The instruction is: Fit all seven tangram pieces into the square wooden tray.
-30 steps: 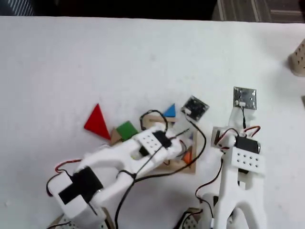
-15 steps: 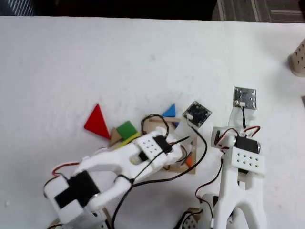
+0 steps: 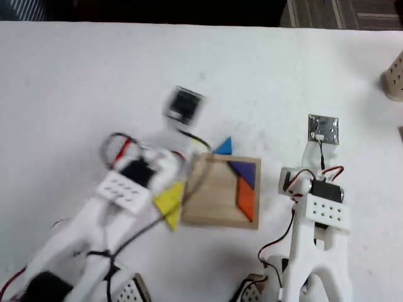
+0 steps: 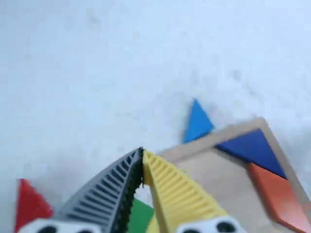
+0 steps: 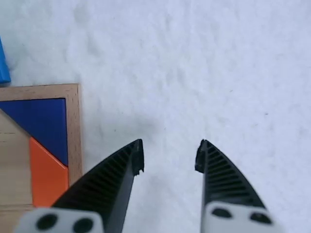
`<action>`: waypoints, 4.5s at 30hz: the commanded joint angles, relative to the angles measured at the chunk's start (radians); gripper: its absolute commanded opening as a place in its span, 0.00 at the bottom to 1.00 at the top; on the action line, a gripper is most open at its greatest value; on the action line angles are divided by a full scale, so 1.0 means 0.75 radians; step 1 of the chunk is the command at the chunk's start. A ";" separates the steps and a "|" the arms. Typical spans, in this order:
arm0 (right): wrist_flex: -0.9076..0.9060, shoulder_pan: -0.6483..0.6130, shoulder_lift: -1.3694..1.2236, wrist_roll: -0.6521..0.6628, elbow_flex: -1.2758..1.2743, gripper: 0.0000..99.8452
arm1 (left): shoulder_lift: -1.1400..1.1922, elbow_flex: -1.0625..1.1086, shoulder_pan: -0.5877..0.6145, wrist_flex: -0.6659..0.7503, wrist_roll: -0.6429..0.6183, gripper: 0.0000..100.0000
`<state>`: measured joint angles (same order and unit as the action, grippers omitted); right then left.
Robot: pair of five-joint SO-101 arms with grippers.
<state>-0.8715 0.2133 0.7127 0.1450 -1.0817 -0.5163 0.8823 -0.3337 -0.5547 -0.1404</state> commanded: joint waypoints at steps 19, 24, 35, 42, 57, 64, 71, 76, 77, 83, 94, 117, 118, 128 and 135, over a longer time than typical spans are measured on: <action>0.034 -0.185 0.028 0.004 -0.027 0.18 | -0.142 0.151 0.993 0.004 0.016 0.02; -0.089 -0.271 0.026 -0.006 0.100 0.18 | 0.052 0.043 0.989 -0.004 0.016 0.02; -0.150 -0.549 0.011 -0.366 0.383 0.18 | 0.386 -0.176 0.956 0.004 0.029 0.02; -0.114 -0.668 -0.337 -0.606 0.612 0.24 | 0.394 -0.182 0.928 0.006 0.031 0.02; -0.064 -0.746 -1.053 -0.974 1.064 0.25 | 0.398 -0.115 0.852 0.094 0.031 0.12; -0.048 -0.760 -1.188 -0.974 1.107 0.24 | 0.400 -0.115 0.850 0.082 0.029 0.14; -0.040 -0.760 -1.278 -0.974 1.117 0.24 | 0.398 -0.088 0.854 0.090 0.029 0.14; -0.040 -0.768 -1.294 -0.974 1.117 0.24 | 0.398 -0.084 0.854 0.090 0.029 0.14; -0.040 -0.768 -1.296 -0.974 1.117 0.24 | 0.398 -0.084 0.856 0.090 0.029 0.14; -0.075 -0.778 -1.286 -0.968 1.119 0.24 | 0.398 -0.084 0.856 0.090 0.029 0.14; -0.193 -0.780 -1.321 -0.722 1.266 0.24 | 0.398 -0.084 0.856 0.090 0.029 0.14; -0.330 -0.725 -1.556 -0.902 1.493 0.24 | 0.398 -0.082 0.858 0.084 0.029 0.14; -0.334 -0.725 -1.566 -0.902 1.508 0.24 | 0.398 -0.082 0.858 0.084 0.029 0.14; -0.367 -0.756 -1.744 -0.675 1.745 0.24 | 0.398 -0.082 0.875 0.086 0.029 0.14; -0.623 -0.768 -1.830 -0.632 1.911 0.24 | 0.398 -0.082 0.889 0.082 0.029 0.14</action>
<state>-1.2996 -0.3529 -0.6590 -0.3521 0.3023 -0.2171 0.8239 0.3261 -0.4810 -0.1250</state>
